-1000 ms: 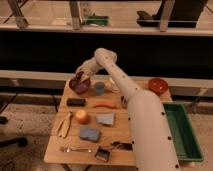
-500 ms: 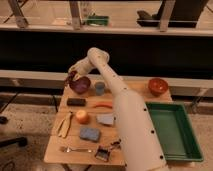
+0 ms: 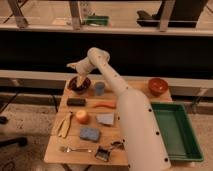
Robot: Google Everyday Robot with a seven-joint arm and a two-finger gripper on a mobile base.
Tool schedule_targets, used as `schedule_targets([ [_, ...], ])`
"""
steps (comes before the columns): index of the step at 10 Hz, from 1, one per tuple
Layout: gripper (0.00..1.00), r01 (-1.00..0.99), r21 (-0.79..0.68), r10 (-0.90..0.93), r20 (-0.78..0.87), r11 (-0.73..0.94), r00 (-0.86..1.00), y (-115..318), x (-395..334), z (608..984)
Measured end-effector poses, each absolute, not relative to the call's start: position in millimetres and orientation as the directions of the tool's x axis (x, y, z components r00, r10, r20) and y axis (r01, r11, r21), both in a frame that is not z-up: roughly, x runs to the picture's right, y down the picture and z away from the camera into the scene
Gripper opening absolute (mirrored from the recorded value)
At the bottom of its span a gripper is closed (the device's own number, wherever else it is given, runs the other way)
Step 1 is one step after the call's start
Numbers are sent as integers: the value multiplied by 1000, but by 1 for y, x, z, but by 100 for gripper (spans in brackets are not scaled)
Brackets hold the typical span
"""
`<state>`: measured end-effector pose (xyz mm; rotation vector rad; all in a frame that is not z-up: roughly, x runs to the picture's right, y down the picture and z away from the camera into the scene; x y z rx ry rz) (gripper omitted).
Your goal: Place grapes in purple bowl
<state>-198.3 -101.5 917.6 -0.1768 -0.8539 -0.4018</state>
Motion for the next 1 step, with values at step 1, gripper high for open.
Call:
schedule_targets([
  [1,80,408,6,-272,754,913,597,-105,-193,913],
])
